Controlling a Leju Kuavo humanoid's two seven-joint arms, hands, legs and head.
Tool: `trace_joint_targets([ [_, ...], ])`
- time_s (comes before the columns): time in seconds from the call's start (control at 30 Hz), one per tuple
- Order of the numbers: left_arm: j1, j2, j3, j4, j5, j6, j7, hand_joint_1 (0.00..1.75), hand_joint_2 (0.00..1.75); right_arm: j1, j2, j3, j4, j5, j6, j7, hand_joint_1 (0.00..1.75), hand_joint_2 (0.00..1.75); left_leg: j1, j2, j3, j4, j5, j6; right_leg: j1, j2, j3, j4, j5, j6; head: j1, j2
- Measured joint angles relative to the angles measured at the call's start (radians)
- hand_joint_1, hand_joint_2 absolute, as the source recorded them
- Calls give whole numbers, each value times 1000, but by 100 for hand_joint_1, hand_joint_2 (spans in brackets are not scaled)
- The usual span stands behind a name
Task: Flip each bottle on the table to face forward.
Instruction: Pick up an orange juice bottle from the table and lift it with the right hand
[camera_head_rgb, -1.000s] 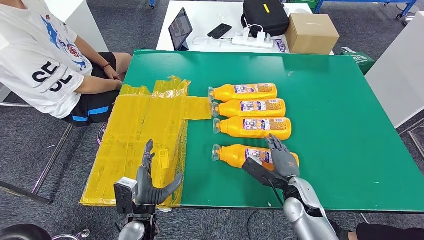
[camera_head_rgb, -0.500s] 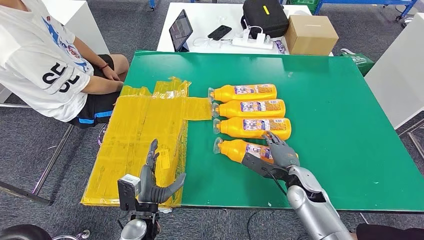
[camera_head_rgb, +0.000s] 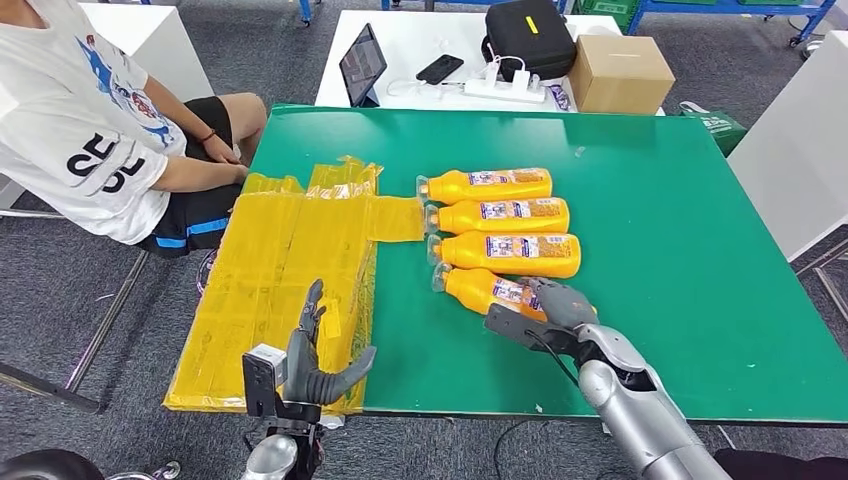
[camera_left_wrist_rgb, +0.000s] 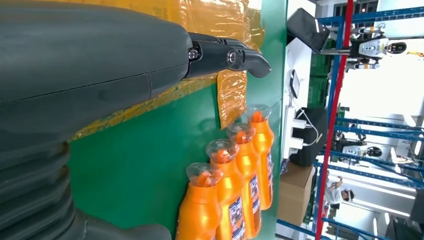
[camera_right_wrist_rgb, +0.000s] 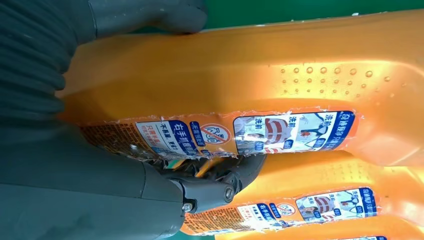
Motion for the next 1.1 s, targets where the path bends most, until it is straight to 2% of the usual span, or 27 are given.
trace_joint_targets([
  [0.27,-9,0,0,25,14,-7,-1,0,175,1,-33,34,-1,-27,7,-2,175,175,0,1,0,0,-1,0,0,0,0,0,0,0,0,0],
  [0.3,-9,0,0,27,16,-7,-1,0,175,4,-34,37,-2,-29,-10,-11,175,175,0,0,0,0,-1,0,0,0,0,0,0,0,0,0],
  [0.37,-9,-1,0,29,23,-5,-3,0,175,27,-21,31,-18,-33,-107,-63,175,175,1,0,-1,0,-1,0,1,0,0,0,0,0,0,0],
  [0.47,-1,-2,0,25,37,-1,-6,0,175,96,38,-5,-79,-27,-301,-167,175,175,1,2,-6,0,-1,0,1,1,-4,1,0,0,0,0],
  [0.6,6,-4,-2,14,57,-5,-5,0,175,151,112,-32,-158,-28,-390,-241,175,175,1,2,-9,0,0,0,1,3,-9,1,1,0,-1,0],
  [0.73,9,-5,-21,1,115,-37,4,0,175,181,177,-73,-240,-79,-596,-458,175,175,1,0,-13,0,1,0,1,0,-11,2,0,0,0,0],
  [0.83,5,-3,-49,-18,151,-61,19,0,175,200,237,-99,-317,-97,-725,-561,175,175,1,0,-13,0,1,0,1,0,-12,2,0,0,0,0],
  [1.0,1,2,-81,-42,192,-88,38,0,175,235,310,-162,-398,-87,-766,-653,175,175,1,0,-14,0,1,0,1,0,-13,2,0,0,0,0],
  [1.1,1,7,-98,-59,241,-143,54,0,175,257,359,-225,-433,-103,-767,-709,175,175,1,0,-14,0,1,0,1,0,-13,1,0,0,0,0],
])
